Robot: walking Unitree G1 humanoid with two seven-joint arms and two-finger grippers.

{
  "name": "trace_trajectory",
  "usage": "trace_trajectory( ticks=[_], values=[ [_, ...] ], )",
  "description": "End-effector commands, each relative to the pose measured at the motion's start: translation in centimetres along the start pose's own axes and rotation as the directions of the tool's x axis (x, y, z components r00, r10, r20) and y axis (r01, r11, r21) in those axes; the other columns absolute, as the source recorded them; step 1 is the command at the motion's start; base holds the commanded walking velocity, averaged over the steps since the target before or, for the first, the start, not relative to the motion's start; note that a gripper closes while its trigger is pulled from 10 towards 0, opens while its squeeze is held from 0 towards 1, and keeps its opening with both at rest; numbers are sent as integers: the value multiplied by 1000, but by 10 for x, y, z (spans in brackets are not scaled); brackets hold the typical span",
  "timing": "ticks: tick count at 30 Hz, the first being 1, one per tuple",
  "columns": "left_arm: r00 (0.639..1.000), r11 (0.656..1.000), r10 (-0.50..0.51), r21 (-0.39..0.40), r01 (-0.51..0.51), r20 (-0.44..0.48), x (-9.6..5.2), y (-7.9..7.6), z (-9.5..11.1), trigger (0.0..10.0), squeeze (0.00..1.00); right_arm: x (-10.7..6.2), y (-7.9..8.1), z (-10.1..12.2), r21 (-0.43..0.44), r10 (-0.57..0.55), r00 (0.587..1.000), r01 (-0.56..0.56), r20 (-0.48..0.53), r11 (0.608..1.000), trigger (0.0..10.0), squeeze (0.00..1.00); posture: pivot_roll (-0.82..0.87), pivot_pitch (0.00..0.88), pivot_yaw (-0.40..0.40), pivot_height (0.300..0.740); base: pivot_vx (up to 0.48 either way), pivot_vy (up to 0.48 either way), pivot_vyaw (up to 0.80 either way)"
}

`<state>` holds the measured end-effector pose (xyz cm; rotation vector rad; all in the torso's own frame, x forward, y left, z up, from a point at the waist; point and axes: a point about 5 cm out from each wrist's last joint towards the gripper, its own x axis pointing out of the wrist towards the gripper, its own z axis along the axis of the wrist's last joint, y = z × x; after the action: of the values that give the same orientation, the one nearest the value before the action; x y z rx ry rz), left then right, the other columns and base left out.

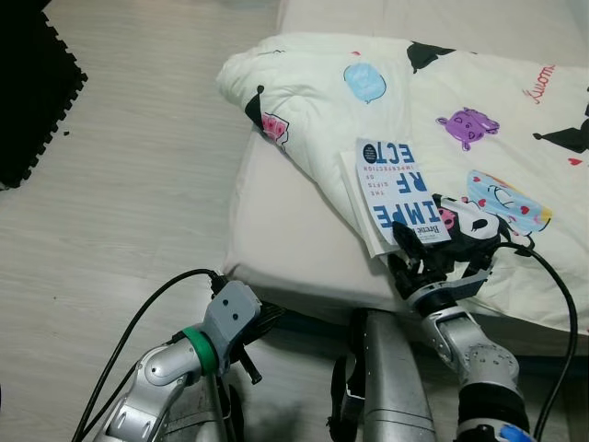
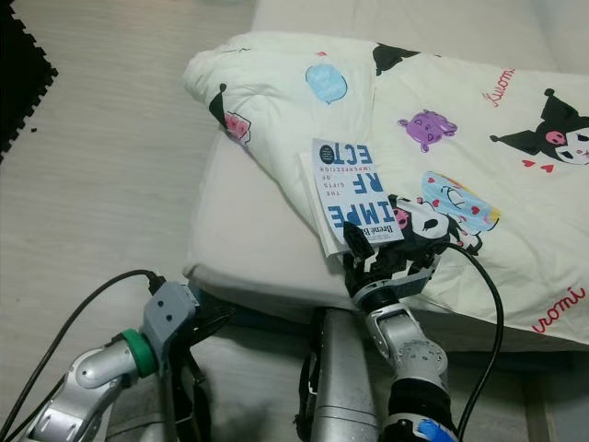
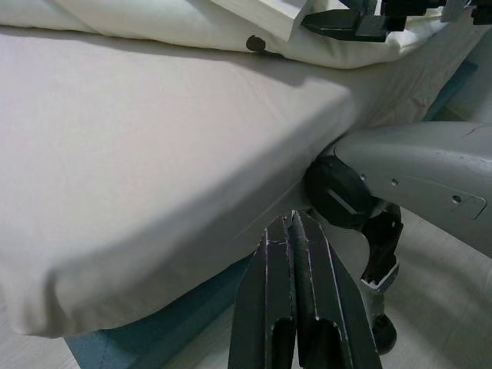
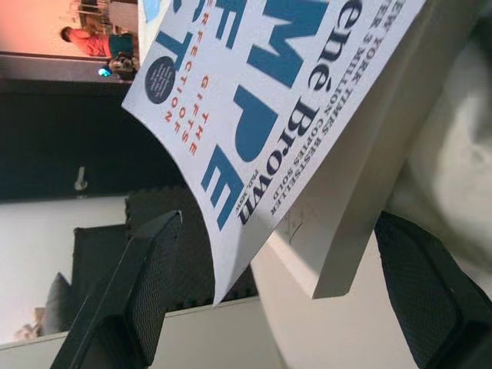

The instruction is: Clean up the room

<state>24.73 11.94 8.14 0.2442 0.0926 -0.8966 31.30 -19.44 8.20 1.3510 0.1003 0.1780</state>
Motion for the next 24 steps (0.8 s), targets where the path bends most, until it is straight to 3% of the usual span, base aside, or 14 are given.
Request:
trace_trajectory(
  ticks=[1, 6, 9, 10, 13, 20, 24],
  values=[
    [999, 1000, -27, -14, 27, -31, -3, -7, -8, 10000, 0, -5, -10, 0, -4, -46, 999, 46, 17, 999, 10000, 1000, 78, 271, 31, 560, 0, 0, 0],
    [999, 1000, -27, -14, 27, -31, -3, -7, -8, 10000, 0, -3, -12, 0, -3, -61, 997, 61, 39, 998, 10000, 1000, 79, 272, 31, 560, 0, 0, 0],
    [999, 1000, -29, -12, 28, -32, -4, -6, -8, 10000, 0, 2, -17, -3, 55, -76, 994, 72, 77, 996, 10000, 1000, 88, 270, 34, 560, 0, 0, 0],
    [999, 999, -32, -12, 31, -31, -4, -6, -8, 10000, 0, 7, -15, -8, 135, -50, 994, 37, 93, 990, 10000, 1000, 91, 269, 33, 560, 0, 0, 0],
    [999, 999, -37, -10, 37, -24, -3, -6, -8, 10000, 0, 11, -8, -12, 182, 1, 996, -18, 93, 983, 10000, 1000, 92, 271, 33, 560, 0, 0, 0],
    [999, 999, -48, -5, 48, 17, -1, -8, -3, 10000, 0, 17, 2, -14, 200, 72, 990, -95, 119, 975, 10000, 1000, 90, 276, 32, 560, 0, 0, 0],
    [996, 1000, -7, 23, 5, 84, 3, -4, 11, 10000, 0, 19, 7, -5, 218, 111, 974, -155, 200, 964, 10000, 1000, 89, 280, 32, 560, 0, 0, 0]
  ],
)
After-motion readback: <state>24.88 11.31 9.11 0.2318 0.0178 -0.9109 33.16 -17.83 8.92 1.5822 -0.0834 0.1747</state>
